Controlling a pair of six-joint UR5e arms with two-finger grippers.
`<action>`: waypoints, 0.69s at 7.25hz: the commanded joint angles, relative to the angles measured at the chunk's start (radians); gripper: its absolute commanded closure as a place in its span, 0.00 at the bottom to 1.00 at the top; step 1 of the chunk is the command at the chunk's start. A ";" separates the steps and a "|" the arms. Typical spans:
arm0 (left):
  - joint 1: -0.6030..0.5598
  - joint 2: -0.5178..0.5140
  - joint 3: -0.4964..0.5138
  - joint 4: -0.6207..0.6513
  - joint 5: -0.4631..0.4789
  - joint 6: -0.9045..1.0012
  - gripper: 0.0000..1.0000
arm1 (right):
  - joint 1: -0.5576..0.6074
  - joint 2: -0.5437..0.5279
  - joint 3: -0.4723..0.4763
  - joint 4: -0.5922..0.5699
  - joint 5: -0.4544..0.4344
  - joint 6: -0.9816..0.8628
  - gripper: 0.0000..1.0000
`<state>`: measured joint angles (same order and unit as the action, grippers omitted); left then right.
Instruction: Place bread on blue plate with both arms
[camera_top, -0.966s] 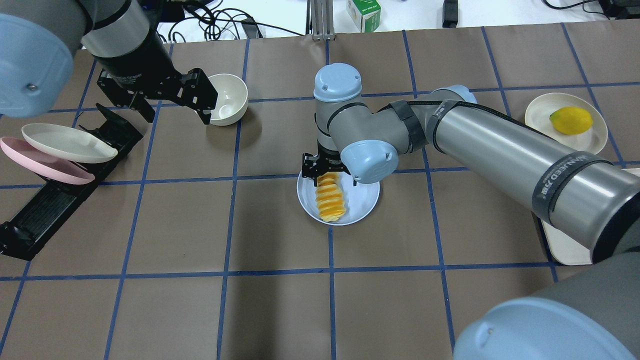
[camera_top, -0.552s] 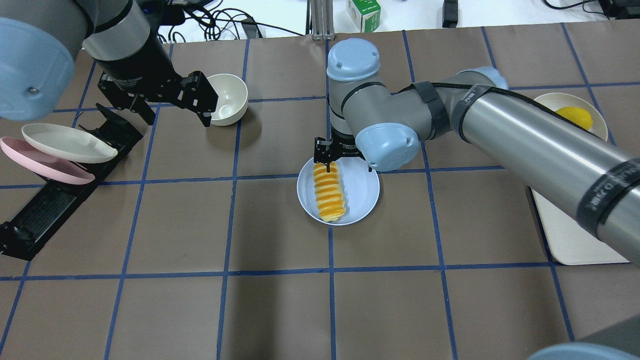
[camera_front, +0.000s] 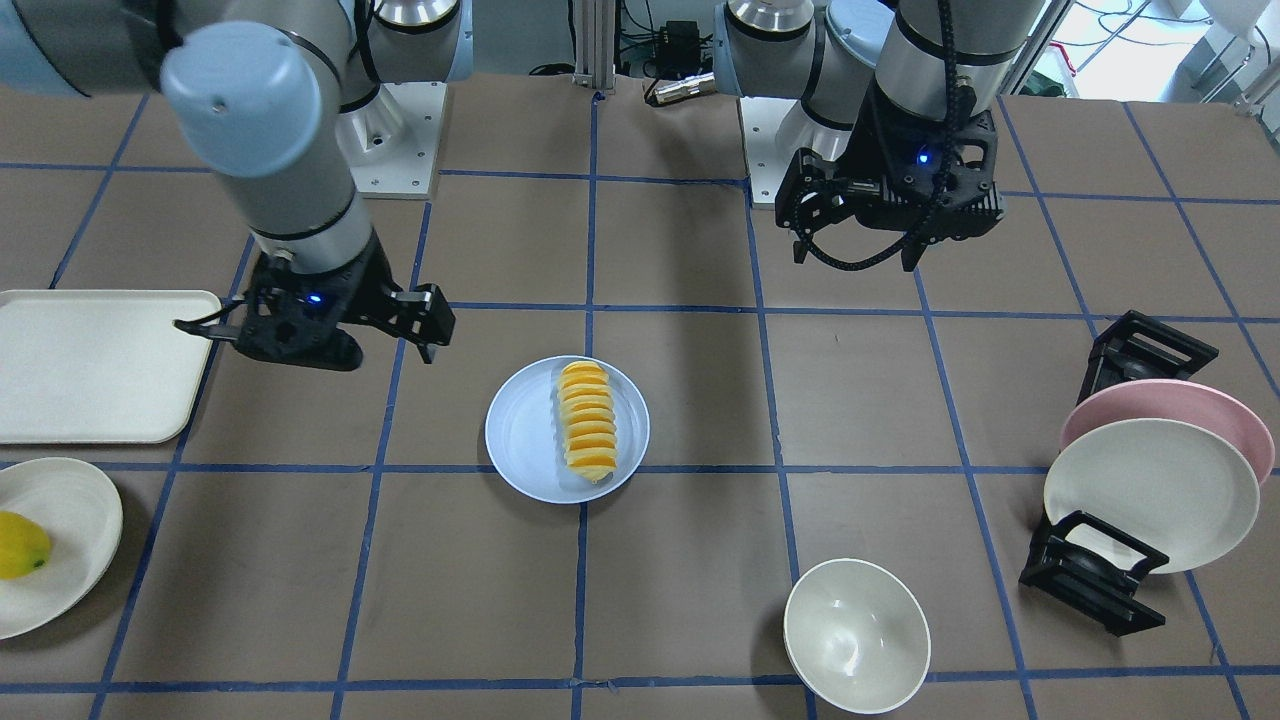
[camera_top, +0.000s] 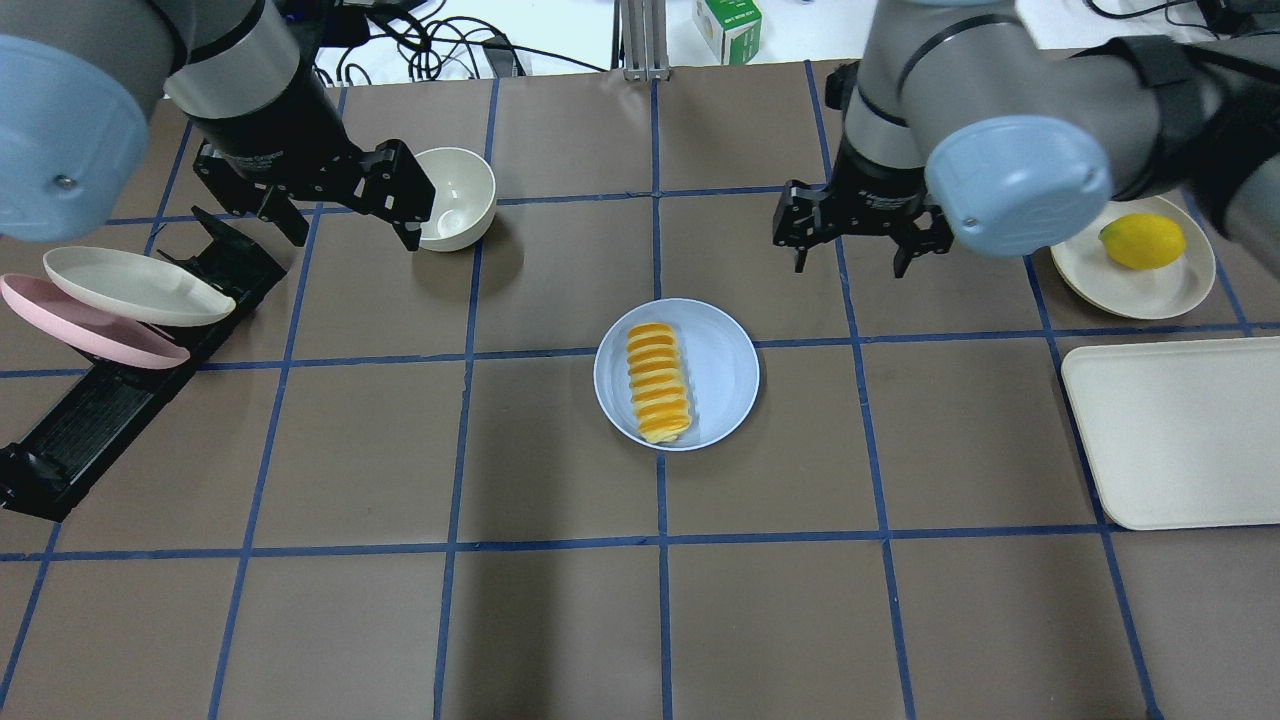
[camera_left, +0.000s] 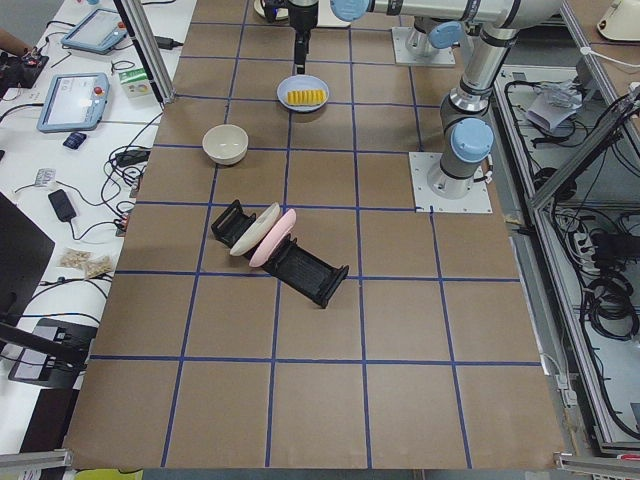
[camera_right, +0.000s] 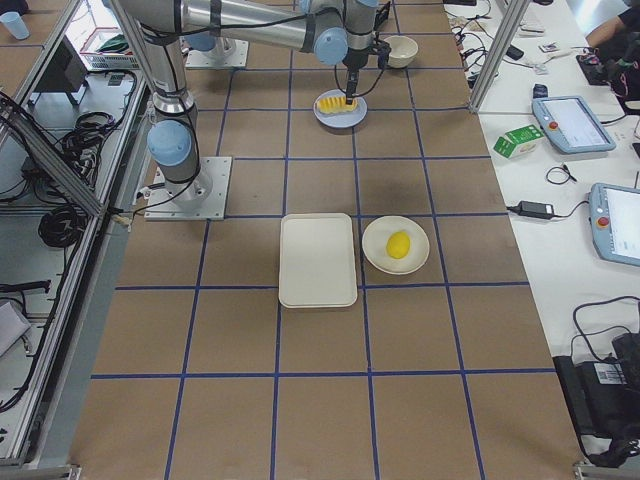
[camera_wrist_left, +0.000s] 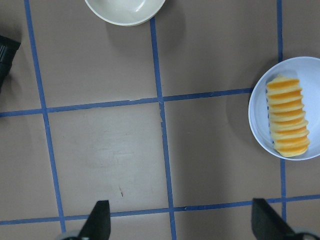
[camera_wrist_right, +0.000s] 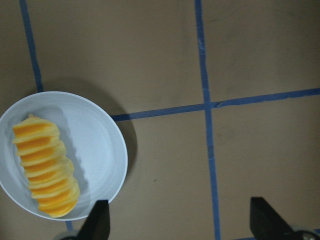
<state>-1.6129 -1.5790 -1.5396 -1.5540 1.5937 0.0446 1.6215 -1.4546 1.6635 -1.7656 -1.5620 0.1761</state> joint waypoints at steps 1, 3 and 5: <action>0.001 0.001 -0.005 0.035 -0.004 0.000 0.00 | -0.080 -0.122 0.001 0.107 0.013 -0.059 0.00; 0.001 -0.001 -0.005 0.034 -0.004 0.000 0.00 | -0.083 -0.151 -0.025 0.170 0.017 -0.059 0.00; 0.002 -0.001 -0.007 0.034 -0.006 0.000 0.00 | -0.081 -0.164 -0.040 0.205 0.016 -0.059 0.00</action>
<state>-1.6120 -1.5791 -1.5452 -1.5203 1.5888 0.0445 1.5402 -1.6086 1.6315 -1.5877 -1.5457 0.1169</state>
